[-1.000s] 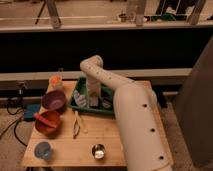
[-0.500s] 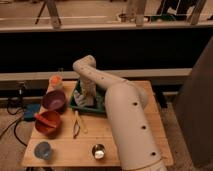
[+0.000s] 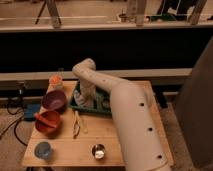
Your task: Wipe tray with eraser
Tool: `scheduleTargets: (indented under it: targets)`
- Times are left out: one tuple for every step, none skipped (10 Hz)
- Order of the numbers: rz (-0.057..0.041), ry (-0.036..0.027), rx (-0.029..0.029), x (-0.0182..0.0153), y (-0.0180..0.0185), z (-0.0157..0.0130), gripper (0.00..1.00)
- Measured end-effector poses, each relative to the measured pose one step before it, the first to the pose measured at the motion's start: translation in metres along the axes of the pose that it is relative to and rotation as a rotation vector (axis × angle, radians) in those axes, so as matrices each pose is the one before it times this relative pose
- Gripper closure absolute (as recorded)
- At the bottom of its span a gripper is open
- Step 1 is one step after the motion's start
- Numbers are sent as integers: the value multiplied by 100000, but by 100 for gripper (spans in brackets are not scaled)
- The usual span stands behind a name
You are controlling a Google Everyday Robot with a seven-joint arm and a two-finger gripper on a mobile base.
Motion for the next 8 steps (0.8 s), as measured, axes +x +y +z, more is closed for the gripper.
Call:
scheduleTargets:
  targets:
    - [1621,-43,849,-235,1335,80,100]
    - [1973,-268,968,-173,1393,66,100]
    - [2109,9,1064,64,1219,24,100]
    - [1747,33,783,162,853,55,100]
    - [2002,-65,681,266,828,-31,100]
    - [1206,337,363,418,270,-166,100]
    - [441,502,153,433,-26,-247,100]
    - [-325,498,-49,439,-410,-342,100]
